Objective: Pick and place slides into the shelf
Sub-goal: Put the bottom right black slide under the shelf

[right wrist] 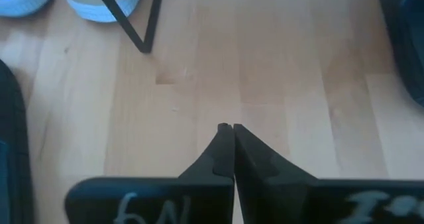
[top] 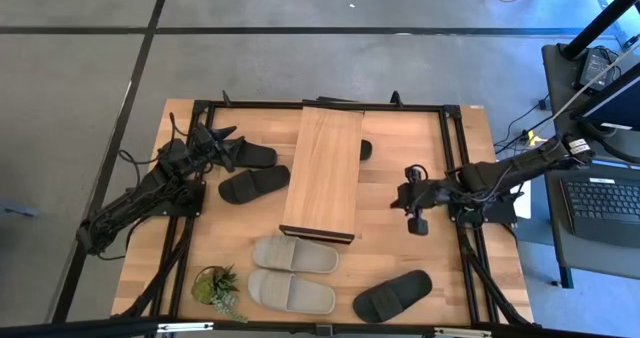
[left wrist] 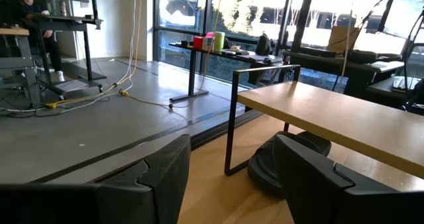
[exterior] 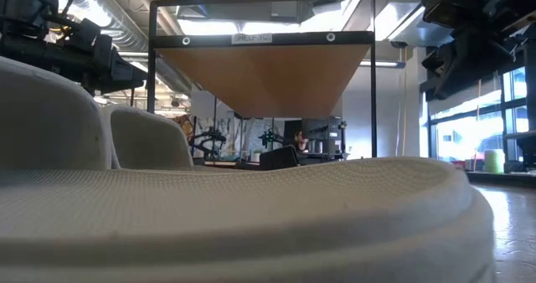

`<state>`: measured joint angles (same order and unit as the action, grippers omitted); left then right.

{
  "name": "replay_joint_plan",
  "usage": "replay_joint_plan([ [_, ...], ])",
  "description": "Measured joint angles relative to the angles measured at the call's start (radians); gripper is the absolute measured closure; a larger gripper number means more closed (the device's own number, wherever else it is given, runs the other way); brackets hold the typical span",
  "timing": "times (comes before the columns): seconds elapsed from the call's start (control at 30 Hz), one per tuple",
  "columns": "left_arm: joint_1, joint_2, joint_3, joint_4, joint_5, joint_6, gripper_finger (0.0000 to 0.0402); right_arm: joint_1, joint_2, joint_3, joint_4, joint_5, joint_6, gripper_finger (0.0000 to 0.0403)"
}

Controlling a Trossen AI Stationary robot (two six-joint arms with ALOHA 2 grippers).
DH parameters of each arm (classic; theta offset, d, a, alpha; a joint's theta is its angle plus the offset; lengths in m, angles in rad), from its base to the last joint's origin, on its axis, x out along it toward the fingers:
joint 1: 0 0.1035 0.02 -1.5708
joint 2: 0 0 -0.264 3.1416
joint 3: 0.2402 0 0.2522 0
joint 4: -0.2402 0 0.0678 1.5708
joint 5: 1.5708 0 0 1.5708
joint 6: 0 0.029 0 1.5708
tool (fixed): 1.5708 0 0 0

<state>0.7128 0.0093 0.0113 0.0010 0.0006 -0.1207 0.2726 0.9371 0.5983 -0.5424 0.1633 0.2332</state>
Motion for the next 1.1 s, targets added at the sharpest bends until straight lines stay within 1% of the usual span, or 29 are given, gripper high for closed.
replay_joint_plan([
  [0.13, 0.0, 0.0, 0.0, 0.0, 0.0, 0.0, 0.0194, -0.025, 0.0, 0.0, -0.002, -0.004, -0.021, 0.0403],
  [0.53, 0.0, 0.0, 0.0, 0.0, 0.0, 0.0, 0.0194, -0.123, 0.024, 0.0, 0.001, -0.074, -0.028, 0.0403],
  [0.67, 0.0, 0.0, 0.0, 0.0, 0.0, 0.0, 0.0194, -0.154, 0.05, 0.0, 0.054, -0.104, -0.047, 0.0403],
  [0.8, 0.0, 0.0, 0.0, 0.0, 0.0, 0.0, 0.0194, -0.16, 0.056, 0.0, 0.015, -0.12, -0.055, 0.0403],
  [0.87, 0.0, 0.0, 0.0, 0.0, 0.0, 0.0, 0.0194, -0.16, 0.056, 0.0, -0.006, -0.179, -0.06, 0.0402],
  [0.97, 0.0, 0.0, 0.0, 0.0, 0.0, 0.0, 0.0194, -0.137, 0.056, 0.0, 0.034, -0.311, -0.036, 0.0401],
  [1.0, 0.0, 0.0, 0.0, 0.0, 0.0, 0.0, 0.0194, -0.122, 0.056, 0.0, 0.052, -0.328, -0.022, 0.0402],
  [1.1, 0.0, 0.0, 0.0, 0.0, 0.0, 0.0, 0.0194, -0.077, 0.056, 0.0, 0.097, -0.331, 0.016, 0.04],
])
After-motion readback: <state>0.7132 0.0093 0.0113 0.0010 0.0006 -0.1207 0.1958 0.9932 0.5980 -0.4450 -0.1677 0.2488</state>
